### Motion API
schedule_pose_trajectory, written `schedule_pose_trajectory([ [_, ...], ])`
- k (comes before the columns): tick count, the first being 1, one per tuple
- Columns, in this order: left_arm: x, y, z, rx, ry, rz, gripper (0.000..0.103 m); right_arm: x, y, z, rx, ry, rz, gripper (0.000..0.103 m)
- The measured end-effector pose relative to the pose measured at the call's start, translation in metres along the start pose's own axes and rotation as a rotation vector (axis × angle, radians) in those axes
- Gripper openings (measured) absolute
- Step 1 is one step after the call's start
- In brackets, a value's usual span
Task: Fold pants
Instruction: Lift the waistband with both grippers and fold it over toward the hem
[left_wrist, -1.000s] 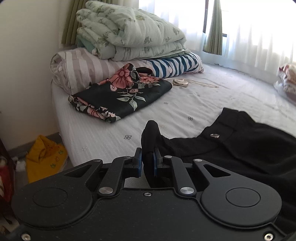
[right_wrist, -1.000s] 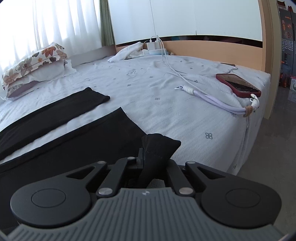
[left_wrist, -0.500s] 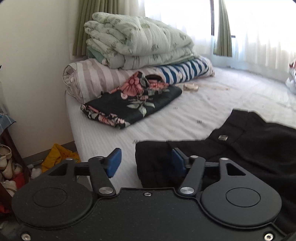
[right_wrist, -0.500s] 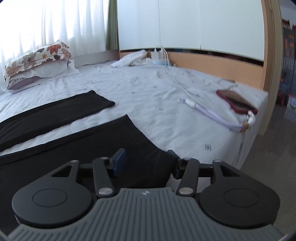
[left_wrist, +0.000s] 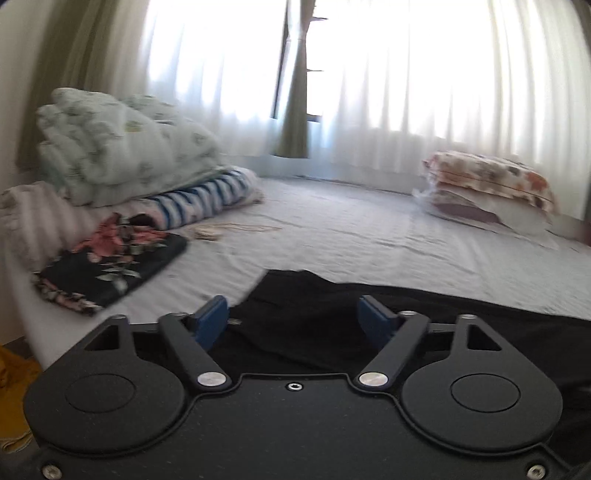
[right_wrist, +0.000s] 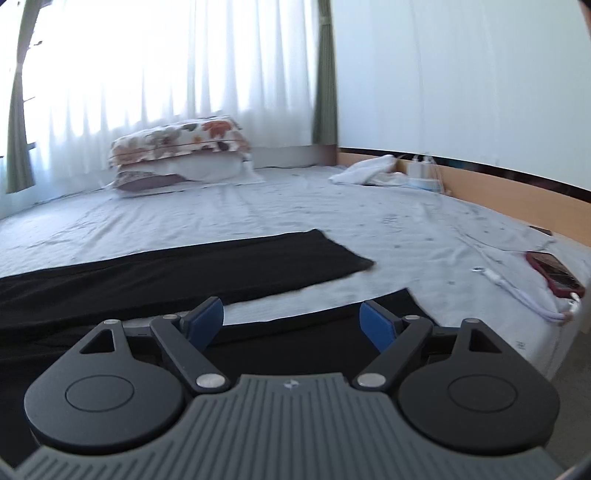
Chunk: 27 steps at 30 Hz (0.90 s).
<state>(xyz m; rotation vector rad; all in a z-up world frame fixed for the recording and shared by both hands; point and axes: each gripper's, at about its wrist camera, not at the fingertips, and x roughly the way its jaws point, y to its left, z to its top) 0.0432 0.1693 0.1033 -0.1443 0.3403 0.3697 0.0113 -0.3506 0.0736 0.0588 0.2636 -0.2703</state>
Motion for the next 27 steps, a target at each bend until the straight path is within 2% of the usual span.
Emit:
schedule_pose_trajectory([
  [1, 0.000, -0.018, -0.006, 0.035, 0.029, -0.060, 0.041, 0.002, 0.013, -0.003, -0.020, 0.005, 0.024, 0.090],
  [2, 0.001, -0.033, -0.010, 0.062, 0.058, -0.110, 0.028, 0.004, 0.027, -0.008, -0.041, 0.012, 0.049, 0.090],
  [4, 0.002, -0.061, -0.022, 0.107, 0.106, -0.209, 0.018, 0.008, 0.053, -0.017, -0.073, 0.032, 0.099, 0.090],
  [9, -0.005, -0.136, -0.055, 0.290, 0.184, -0.432, 0.015, 0.010, 0.105, -0.038, -0.098, 0.066, 0.215, 0.090],
  [11, 0.001, -0.165, -0.068, 0.322, 0.255, -0.490, 0.012, 0.012, 0.119, -0.044, -0.098, 0.084, 0.244, 0.090],
  [13, 0.016, -0.187, -0.080, 0.312, 0.353, -0.533, 0.009, 0.016, 0.130, -0.050, -0.091, 0.106, 0.269, 0.090],
  [15, 0.034, -0.202, -0.088, 0.309, 0.416, -0.531, 0.008, 0.020, 0.137, -0.055, -0.090, 0.119, 0.279, 0.090],
  [16, 0.040, -0.209, -0.092, 0.320, 0.422, -0.518, 0.007, 0.021, 0.141, -0.057, -0.094, 0.124, 0.279, 0.090],
  [19, 0.061, -0.219, -0.089, 0.365, 0.383, -0.479, 0.006, 0.025, 0.144, -0.063, -0.101, 0.139, 0.274, 0.090],
  [24, 0.098, -0.232, -0.079, 0.366, 0.392, -0.393, 0.006, 0.038, 0.135, -0.069, -0.052, 0.184, 0.260, 0.089],
  [27, 0.115, -0.236, -0.073, 0.373, 0.387, -0.355, 0.005, 0.036, 0.136, -0.071, -0.058, 0.182, 0.261, 0.089],
])
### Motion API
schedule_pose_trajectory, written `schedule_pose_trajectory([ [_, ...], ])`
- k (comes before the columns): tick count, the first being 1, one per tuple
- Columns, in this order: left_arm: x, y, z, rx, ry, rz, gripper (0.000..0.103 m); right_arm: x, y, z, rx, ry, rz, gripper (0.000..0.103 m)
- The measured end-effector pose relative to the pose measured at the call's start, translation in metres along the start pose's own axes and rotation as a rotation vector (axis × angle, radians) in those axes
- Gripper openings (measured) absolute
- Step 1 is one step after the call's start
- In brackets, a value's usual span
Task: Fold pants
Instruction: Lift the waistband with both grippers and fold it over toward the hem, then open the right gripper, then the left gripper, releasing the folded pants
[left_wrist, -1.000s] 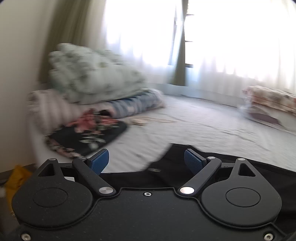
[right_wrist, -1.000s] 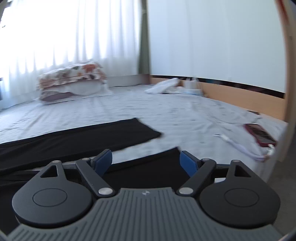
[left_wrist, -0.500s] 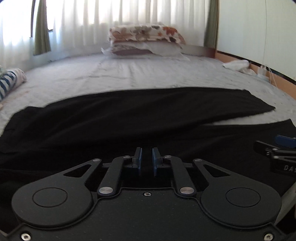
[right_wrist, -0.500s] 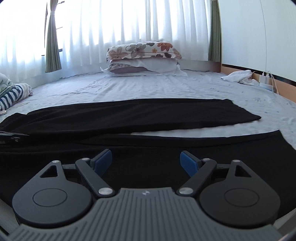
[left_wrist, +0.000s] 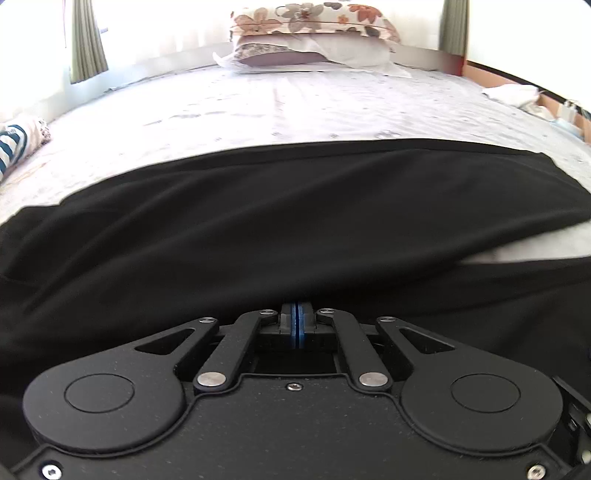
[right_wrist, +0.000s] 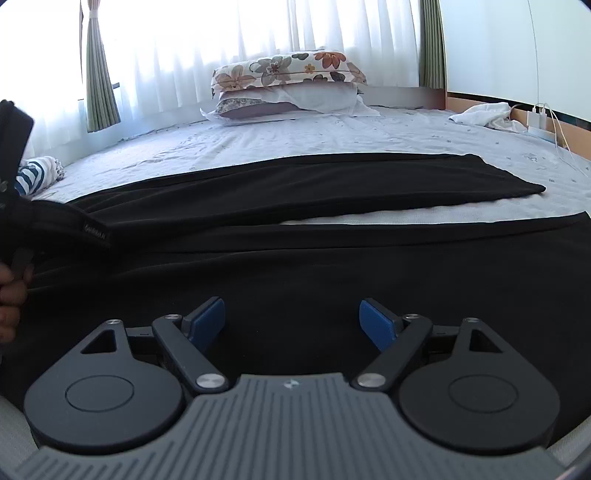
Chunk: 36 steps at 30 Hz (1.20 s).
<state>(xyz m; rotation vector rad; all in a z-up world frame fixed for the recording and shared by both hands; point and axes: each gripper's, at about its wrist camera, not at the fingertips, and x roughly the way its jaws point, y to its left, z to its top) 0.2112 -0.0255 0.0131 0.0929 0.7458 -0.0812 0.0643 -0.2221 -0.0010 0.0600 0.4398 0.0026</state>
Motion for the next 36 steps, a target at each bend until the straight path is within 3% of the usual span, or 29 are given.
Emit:
schedule_pose_trajectory([
  [10, 0.036, 0.001, 0.017, 0.041, -0.036, 0.115, 0.005, 0.002, 0.007, -0.001, -0.050, 0.023, -0.008, 0.092],
  [14, 0.021, 0.010, 0.020, 0.006, -0.048, 0.037, 0.007, -0.004, 0.005, 0.013, -0.019, 0.062, 0.001, 0.093],
  [20, -0.025, 0.009, 0.003, 0.088, -0.118, -0.071, 0.008, 0.003, -0.024, 0.048, 0.050, 0.123, -0.019, 0.092],
  [22, -0.035, 0.002, -0.001, 0.123, -0.119, -0.122, 0.008, 0.014, -0.031, 0.056, 0.022, 0.171, -0.053, 0.083],
  [25, -0.037, -0.013, -0.004, 0.156, -0.080, -0.192, 0.008, 0.037, -0.040, 0.061, 0.022, 0.242, -0.087, 0.054],
  [26, -0.038, -0.021, -0.008, 0.165, -0.071, -0.204, 0.008, 0.043, -0.041, 0.063, 0.015, 0.243, -0.090, 0.050],
  [29, -0.022, -0.036, -0.009, 0.179, -0.047, -0.179, 0.007, 0.059, -0.045, 0.070, 0.003, 0.258, -0.084, 0.044],
  [36, 0.014, -0.040, 0.004, 0.114, -0.040, -0.112, 0.006, 0.088, -0.059, 0.084, 0.047, 0.270, -0.051, 0.047],
])
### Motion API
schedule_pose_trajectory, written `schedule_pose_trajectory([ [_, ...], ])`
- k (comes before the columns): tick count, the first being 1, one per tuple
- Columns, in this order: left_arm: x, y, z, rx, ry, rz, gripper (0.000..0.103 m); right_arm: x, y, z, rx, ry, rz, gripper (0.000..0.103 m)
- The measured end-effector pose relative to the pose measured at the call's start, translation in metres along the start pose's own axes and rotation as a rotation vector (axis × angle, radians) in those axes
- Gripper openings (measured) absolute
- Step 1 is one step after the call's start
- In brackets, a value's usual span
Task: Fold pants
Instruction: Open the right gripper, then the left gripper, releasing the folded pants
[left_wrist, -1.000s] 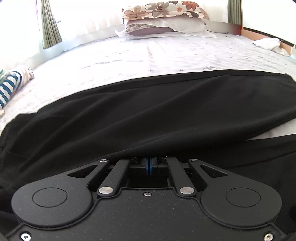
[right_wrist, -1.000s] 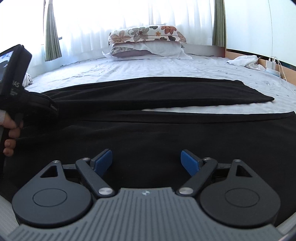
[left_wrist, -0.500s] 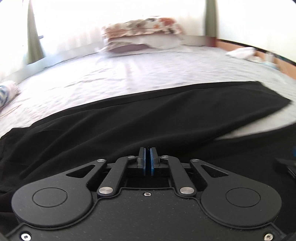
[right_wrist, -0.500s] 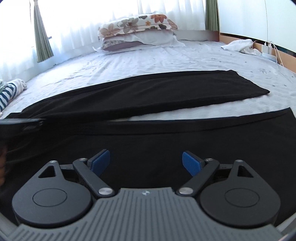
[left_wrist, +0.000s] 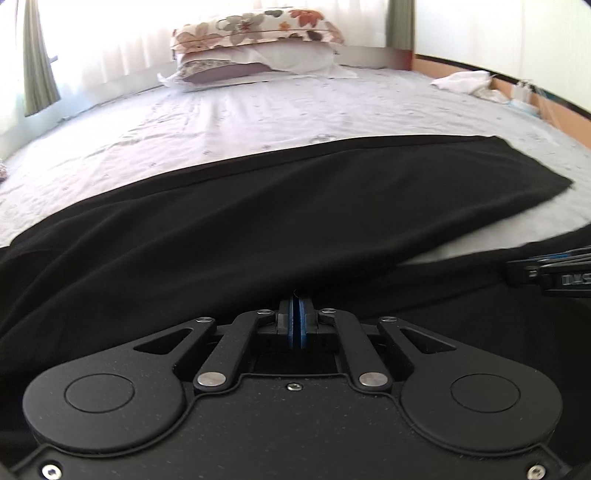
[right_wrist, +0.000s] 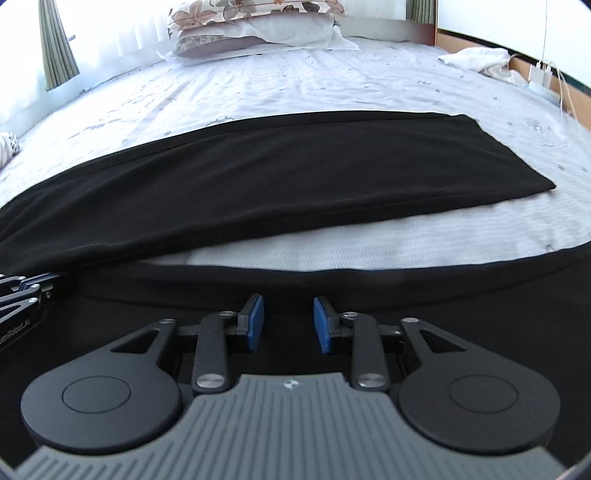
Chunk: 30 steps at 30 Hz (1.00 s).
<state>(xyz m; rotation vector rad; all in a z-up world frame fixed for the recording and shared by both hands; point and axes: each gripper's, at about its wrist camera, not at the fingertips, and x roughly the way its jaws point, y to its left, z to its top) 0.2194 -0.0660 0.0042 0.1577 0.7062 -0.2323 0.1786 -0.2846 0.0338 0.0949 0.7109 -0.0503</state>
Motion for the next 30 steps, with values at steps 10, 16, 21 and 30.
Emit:
schedule_pose_trajectory([
  [10, 0.019, -0.003, 0.006, 0.004, -0.011, 0.055, 0.005, 0.009, -0.002, 0.009, 0.007, -0.058, 0.011, 0.045],
  [16, 0.021, -0.003, 0.006, 0.007, -0.018, 0.064, 0.004, -0.027, -0.041, -0.006, 0.057, -0.117, -0.041, 0.056],
  [21, 0.021, -0.007, 0.004, 0.007, -0.020, 0.071, 0.004, -0.029, -0.086, -0.018, 0.104, -0.054, -0.189, 0.057],
  [30, 0.019, -0.009, 0.007, 0.012, -0.012, 0.082, 0.004, -0.008, -0.111, -0.004, 0.152, -0.042, -0.181, 0.057],
])
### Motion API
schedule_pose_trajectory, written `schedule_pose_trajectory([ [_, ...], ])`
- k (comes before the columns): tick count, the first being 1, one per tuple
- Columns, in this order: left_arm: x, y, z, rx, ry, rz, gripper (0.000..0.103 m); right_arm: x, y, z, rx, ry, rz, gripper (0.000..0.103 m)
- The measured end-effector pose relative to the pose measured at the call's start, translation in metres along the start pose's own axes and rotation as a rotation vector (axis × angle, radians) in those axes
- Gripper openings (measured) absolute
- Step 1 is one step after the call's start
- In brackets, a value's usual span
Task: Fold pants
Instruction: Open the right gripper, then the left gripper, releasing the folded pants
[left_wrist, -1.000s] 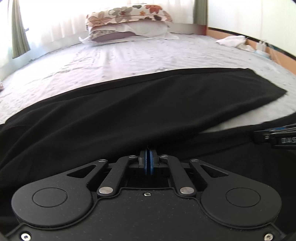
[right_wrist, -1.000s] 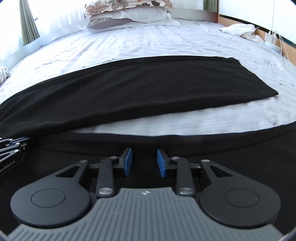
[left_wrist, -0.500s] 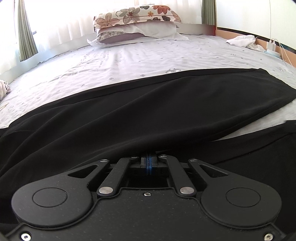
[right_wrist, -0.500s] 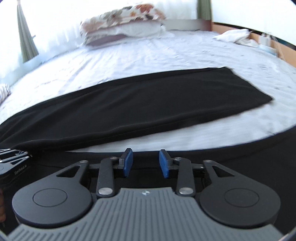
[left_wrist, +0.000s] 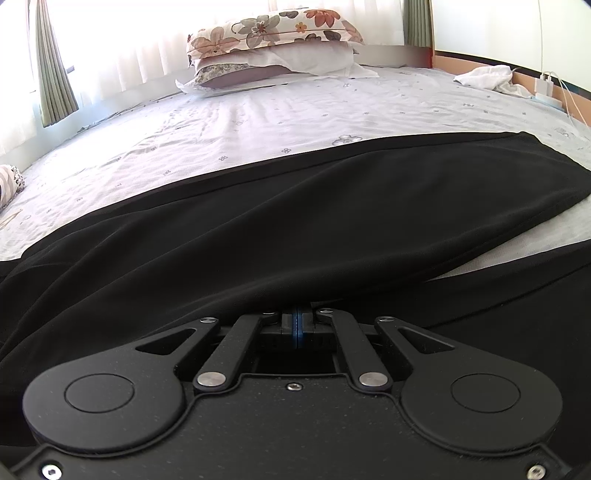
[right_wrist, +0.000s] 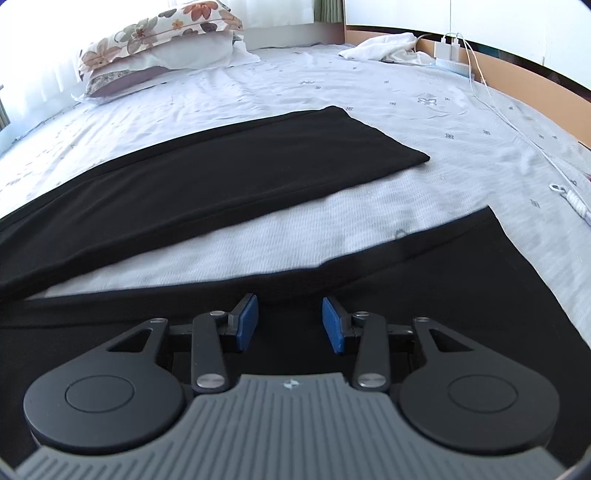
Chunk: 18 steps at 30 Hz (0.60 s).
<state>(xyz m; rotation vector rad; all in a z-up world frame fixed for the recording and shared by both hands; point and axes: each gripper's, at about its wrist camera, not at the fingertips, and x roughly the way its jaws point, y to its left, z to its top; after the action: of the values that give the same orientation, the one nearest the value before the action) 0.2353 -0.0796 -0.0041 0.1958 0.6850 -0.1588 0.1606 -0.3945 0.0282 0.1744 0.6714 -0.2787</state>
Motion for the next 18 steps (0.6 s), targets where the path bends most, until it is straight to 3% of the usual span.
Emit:
schedule_pose_trajectory([
  [6, -0.008, 0.009, 0.008, -0.036, 0.020, -0.035, 0.006, -0.001, 0.007, 0.008, -0.068, 0.029, -0.018, 0.061],
  [8, -0.017, 0.019, 0.010, -0.036, 0.038, -0.066, 0.026, -0.006, 0.007, 0.009, -0.085, 0.037, -0.004, 0.072],
  [9, -0.022, 0.025, 0.011, -0.029, 0.048, -0.078, 0.031, -0.010, 0.006, 0.009, -0.094, 0.041, 0.004, 0.075],
  [15, -0.052, 0.080, 0.022, -0.054, 0.055, -0.063, 0.041, -0.028, -0.005, 0.027, -0.046, 0.032, 0.019, 0.081],
  [18, -0.062, 0.120, 0.032, -0.121, 0.040, -0.005, 0.057, -0.034, -0.014, 0.046, 0.020, 0.022, 0.048, 0.086],
])
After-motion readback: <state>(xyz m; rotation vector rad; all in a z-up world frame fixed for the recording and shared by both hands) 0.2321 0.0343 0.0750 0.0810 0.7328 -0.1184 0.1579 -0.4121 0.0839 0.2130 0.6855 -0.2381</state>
